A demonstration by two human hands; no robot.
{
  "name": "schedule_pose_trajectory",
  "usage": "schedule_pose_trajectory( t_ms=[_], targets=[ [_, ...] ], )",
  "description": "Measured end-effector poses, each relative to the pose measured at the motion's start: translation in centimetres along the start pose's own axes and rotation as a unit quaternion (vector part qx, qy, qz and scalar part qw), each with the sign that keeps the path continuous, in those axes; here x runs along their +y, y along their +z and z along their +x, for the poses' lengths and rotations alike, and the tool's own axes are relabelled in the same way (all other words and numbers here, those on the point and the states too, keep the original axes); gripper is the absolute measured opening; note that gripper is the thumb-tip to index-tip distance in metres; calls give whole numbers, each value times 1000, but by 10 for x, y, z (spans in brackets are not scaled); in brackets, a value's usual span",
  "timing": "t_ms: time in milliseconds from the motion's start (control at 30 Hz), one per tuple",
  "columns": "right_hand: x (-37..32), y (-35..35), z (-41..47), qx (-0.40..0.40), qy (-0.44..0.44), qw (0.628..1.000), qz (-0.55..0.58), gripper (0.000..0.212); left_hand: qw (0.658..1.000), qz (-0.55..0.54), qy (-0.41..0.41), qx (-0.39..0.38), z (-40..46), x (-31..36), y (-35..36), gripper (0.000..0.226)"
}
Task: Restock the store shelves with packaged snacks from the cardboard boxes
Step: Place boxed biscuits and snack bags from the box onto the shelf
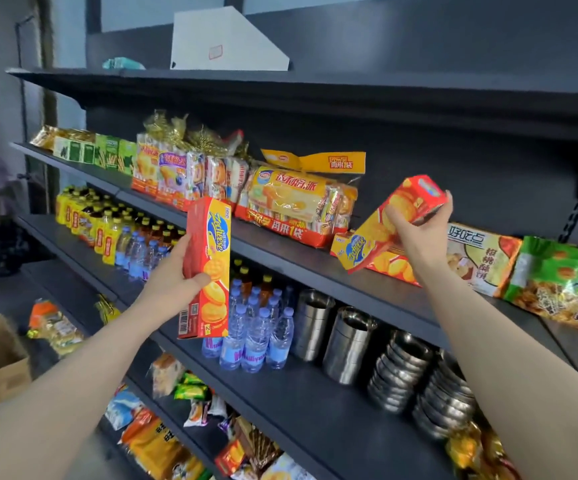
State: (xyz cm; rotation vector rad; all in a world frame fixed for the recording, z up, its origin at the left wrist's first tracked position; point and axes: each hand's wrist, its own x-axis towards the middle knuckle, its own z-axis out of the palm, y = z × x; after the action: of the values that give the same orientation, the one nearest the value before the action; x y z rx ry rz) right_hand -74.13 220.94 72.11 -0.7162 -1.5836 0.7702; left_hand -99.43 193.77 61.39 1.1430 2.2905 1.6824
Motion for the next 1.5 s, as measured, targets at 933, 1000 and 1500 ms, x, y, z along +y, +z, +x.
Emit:
schedule_pose_trajectory(
  t_ms=[933,1000,1500],
  targets=[
    [16,58,-9,-205,-128,904,-353,29,978,-187,-23,-84,21,22,26,68],
    [2,65,-21,-275,-113,911,-287,25,974,-209,-11,-82,23,33,30,75],
    [11,45,-22,-495,73,864,-65,42,950,-288,31,-112,53,83,104,77]
  ],
)
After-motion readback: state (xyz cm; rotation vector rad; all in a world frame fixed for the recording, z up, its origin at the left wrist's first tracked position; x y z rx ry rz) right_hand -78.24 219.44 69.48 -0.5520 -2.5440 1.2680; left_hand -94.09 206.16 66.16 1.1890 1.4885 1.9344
